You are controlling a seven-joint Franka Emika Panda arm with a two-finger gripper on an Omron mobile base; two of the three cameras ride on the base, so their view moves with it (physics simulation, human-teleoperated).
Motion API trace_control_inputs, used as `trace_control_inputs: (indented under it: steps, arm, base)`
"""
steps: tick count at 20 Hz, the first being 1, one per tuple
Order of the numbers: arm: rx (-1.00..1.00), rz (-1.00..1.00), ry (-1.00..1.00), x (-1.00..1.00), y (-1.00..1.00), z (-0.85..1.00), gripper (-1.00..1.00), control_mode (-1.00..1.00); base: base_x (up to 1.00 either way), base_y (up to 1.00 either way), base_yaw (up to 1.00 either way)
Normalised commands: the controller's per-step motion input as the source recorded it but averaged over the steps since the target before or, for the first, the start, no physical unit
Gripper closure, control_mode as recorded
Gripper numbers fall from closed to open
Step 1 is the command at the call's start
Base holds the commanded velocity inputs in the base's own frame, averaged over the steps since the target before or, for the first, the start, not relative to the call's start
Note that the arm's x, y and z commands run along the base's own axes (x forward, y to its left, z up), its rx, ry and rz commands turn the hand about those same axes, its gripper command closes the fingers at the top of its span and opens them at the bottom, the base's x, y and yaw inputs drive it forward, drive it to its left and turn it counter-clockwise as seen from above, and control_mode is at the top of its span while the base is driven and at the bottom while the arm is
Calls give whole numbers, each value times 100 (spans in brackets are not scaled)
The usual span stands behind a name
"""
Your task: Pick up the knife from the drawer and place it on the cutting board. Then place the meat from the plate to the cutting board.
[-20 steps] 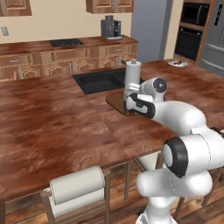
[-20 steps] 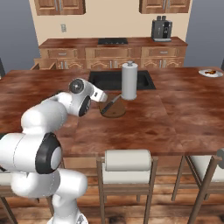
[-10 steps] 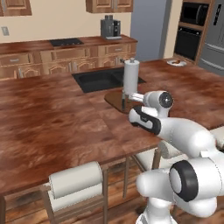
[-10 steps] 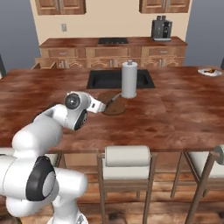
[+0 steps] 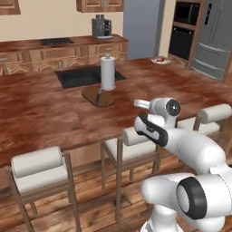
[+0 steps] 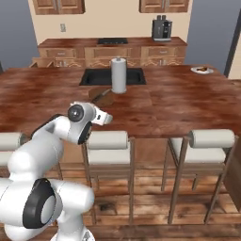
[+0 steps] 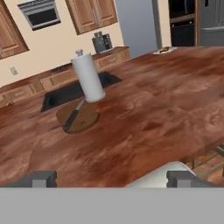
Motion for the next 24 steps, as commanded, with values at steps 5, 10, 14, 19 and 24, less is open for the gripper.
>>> trace_control_inputs:
  steps: [5,10,14,19,24]
  arm:
    - [0,0,0,0,0,0,-100,100]
    - [0,0,0,0,0,0,-100,100]
    - [0,0,0,0,0,0,-100,100]
    - [0,0,0,0,0,0,-100,100]
    - [0,0,0,0,0,0,-100,100]
  base:
    - [32,-100,0]
    - [37,-100,0]
    - [23,-100,0]
    - [27,-100,0]
    - [30,-100,0]
